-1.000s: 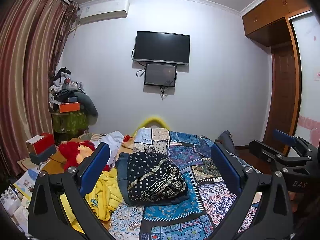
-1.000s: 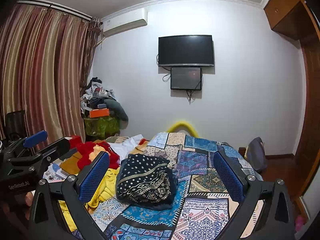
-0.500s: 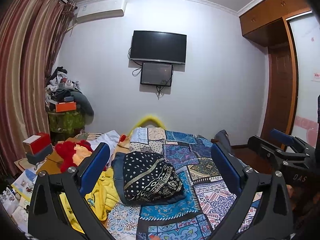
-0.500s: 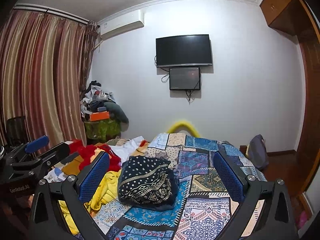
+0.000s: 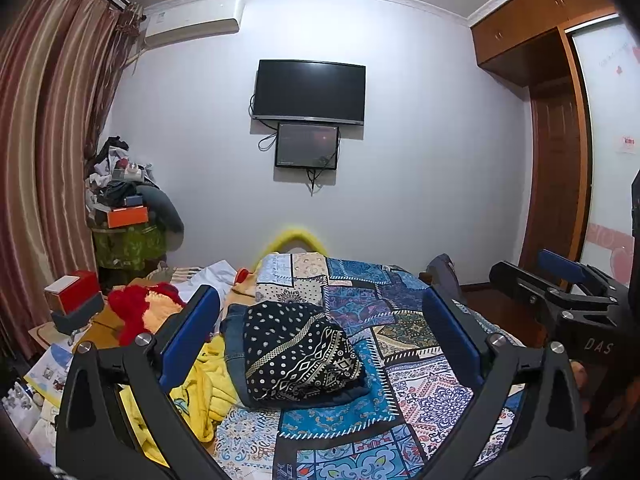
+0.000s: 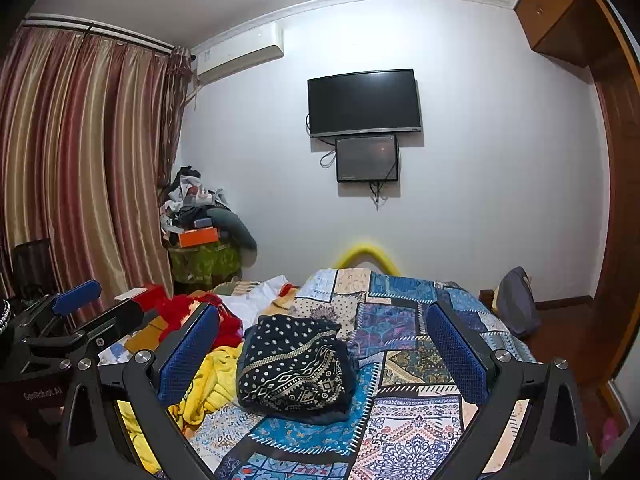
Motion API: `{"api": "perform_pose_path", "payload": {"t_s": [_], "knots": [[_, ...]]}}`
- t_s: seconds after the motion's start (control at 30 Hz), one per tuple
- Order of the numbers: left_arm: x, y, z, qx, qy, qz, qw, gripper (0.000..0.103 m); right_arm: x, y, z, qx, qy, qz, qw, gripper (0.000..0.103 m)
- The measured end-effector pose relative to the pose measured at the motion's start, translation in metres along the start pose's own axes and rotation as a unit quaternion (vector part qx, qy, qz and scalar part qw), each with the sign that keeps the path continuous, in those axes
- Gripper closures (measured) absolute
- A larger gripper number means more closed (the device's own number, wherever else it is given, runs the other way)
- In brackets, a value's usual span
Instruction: Fold large clothes
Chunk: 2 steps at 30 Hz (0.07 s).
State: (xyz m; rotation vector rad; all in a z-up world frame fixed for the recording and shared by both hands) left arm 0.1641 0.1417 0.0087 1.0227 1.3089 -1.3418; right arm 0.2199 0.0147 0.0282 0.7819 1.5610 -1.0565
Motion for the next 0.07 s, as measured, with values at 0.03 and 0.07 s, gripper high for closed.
{"api": "perform_pose_path", "payload": {"t_s": [0.03,0.07], "knots": [[0.0002,-0.0001,-0.0002,0.000,0.000,0.000,1.0000,0.001,-0.0001,0.0000,0.0001,0.000,0.000,0.000,1.000,0.000],[0.0003,0.0000,-0.0005,0.000,0.000,0.000,1.0000,0.001,-0.0001,0.0000,0.0001,-0.001,0.000,0.000,1.000,0.000]]}}
Point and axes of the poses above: each gripper's, at about its wrist camera, not at the fingertips, and y roughly the way its jaws point, z to its right, x to its underside, the point moved 8 cm from there along y, roughly the way its jaws point, and after that the axes turned 7 degrees about x, right-handed, at the moved point
